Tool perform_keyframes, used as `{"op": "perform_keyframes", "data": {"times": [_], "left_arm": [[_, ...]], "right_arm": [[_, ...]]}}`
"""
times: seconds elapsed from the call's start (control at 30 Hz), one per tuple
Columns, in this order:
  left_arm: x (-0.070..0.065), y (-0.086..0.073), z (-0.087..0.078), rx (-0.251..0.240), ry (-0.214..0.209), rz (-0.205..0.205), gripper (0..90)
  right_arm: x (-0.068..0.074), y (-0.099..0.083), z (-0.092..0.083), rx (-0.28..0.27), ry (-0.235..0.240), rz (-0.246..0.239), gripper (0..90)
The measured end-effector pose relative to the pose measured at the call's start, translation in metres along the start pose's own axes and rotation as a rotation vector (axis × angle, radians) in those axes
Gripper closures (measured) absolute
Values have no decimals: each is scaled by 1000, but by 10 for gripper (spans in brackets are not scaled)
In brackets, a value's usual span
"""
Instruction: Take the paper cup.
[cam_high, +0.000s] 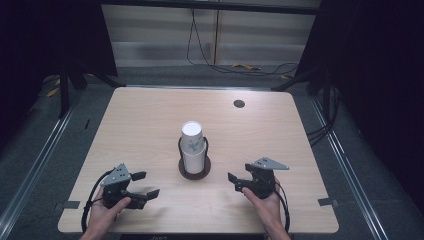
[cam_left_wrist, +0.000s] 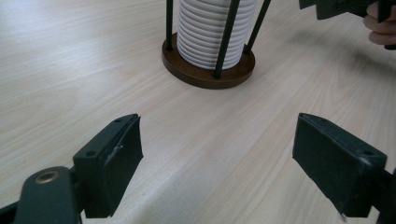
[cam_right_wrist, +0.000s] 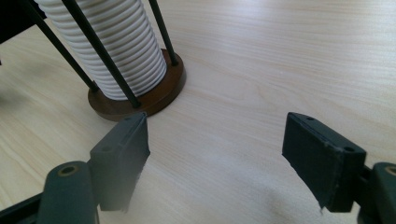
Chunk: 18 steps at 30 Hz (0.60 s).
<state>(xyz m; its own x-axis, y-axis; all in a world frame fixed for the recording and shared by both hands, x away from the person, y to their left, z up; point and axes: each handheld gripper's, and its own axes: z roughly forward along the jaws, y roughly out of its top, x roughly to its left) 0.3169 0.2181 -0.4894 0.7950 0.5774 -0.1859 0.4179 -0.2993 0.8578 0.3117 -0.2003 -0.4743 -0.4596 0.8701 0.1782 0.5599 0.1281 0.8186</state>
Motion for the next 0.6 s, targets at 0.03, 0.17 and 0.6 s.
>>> {"op": "perform_keyframes", "data": {"times": [0.03, 0.17, 0.6], "left_arm": [[0, 0, 1, 0, -2, 1, 159], [0, 1, 3, 12, 5, 19, 159], [-1, 2, 7, 4, -1, 23, 161]], "right_arm": [[1, 0, 0, -1, 6, 7, 223], [3, 2, -1, 8, -1, -15, 205], [10, 12, -6, 2, 36, -53, 198]]}}
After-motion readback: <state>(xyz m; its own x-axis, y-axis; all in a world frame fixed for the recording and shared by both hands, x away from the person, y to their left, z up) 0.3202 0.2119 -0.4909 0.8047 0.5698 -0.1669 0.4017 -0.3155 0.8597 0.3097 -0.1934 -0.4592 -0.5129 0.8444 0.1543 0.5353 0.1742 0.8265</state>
